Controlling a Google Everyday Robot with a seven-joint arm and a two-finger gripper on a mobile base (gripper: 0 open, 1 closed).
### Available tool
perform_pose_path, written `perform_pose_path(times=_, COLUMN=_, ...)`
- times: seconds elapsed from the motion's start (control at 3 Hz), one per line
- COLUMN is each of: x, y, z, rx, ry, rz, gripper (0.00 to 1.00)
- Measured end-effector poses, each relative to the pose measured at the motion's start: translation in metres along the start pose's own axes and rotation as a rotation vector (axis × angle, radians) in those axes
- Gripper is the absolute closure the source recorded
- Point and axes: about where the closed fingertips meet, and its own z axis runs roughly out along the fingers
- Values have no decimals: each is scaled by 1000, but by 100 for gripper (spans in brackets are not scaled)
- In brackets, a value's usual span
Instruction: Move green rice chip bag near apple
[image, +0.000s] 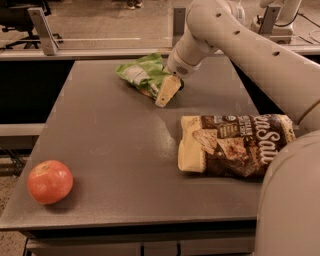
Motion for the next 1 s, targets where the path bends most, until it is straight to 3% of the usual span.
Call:
perform_pose_path(times=0.67, x=-5, y=-3, z=-9, rx=0, ry=-1, rz=0, gripper=88)
perform_pose_path(times=1.0, x=-32, y=2, z=-24, rx=5, ry=-107, rz=-80, gripper=100)
